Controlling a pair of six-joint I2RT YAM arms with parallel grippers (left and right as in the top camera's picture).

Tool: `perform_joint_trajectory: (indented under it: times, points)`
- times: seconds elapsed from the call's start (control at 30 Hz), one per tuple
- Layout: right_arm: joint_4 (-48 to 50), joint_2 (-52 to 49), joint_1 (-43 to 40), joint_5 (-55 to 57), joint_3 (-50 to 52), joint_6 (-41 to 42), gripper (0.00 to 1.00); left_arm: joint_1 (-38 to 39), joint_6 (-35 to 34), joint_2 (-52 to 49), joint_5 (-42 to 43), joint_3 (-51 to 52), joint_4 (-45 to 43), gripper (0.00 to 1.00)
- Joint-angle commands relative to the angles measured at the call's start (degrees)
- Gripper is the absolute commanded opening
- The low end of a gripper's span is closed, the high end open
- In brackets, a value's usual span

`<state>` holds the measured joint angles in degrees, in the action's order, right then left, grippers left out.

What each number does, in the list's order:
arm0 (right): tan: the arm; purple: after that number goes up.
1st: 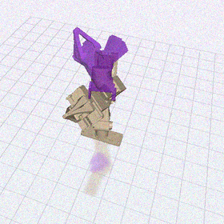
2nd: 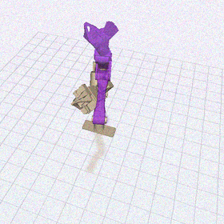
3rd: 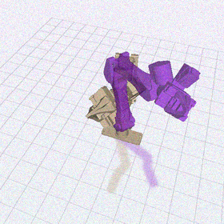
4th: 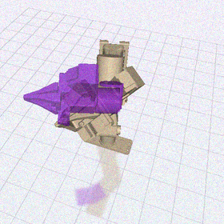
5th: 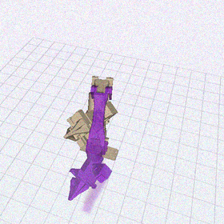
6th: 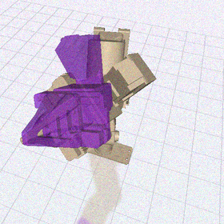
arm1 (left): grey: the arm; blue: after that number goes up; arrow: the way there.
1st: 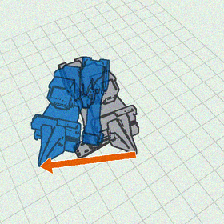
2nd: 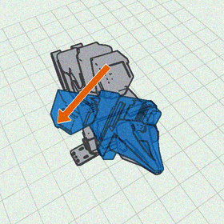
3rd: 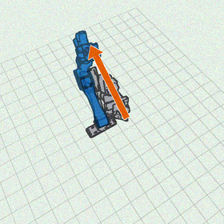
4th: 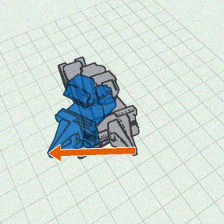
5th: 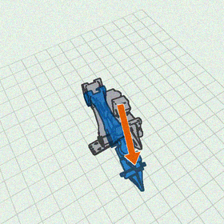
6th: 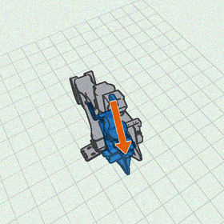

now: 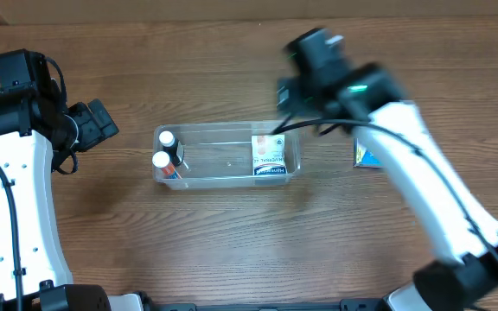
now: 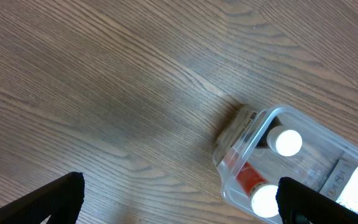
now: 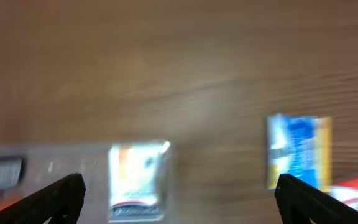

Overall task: Pack container
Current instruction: 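Grasp the blue VapoDrops box with the right gripper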

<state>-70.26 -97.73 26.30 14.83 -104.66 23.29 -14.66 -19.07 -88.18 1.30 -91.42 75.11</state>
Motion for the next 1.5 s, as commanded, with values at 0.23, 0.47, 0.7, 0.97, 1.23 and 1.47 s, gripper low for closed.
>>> perform_joint_trajectory:
  times: [0.23, 0.47, 0.7, 0.97, 1.23, 1.47]
  points:
    - [0.1, -9.7, -27.0, -11.1, 10.8, -23.8, 1.0, 0.1, 1.3, 0.5, -0.2, 0.3, -0.5, 1.0]
    - [7.0, -14.6, -27.8, -13.5, 18.2, -24.4, 1.0, 0.1, 1.3, 0.5, -0.2, 0.3, -0.6, 1.0]
    - [17.2, -15.2, -27.8, -14.2, 28.6, -24.4, 1.0, 0.1, 1.3, 0.5, -0.2, 0.3, -0.6, 1.0]
    - [18.6, -17.2, -27.8, -15.6, 29.0, -24.3, 0.86, 0.1, 1.3, 0.5, -0.2, 0.3, -0.4, 1.0]
    - [14.7, -14.3, -27.4, -15.6, 24.8, -19.8, 0.72, 0.1, 1.3, 0.5, -0.2, 0.3, -0.3, 1.0]
    - [0.2, 1.1, -16.2, -15.6, 8.9, -14.0, 0.66, 0.1, 1.3, 0.5, -0.2, 0.3, -0.4, 1.0]
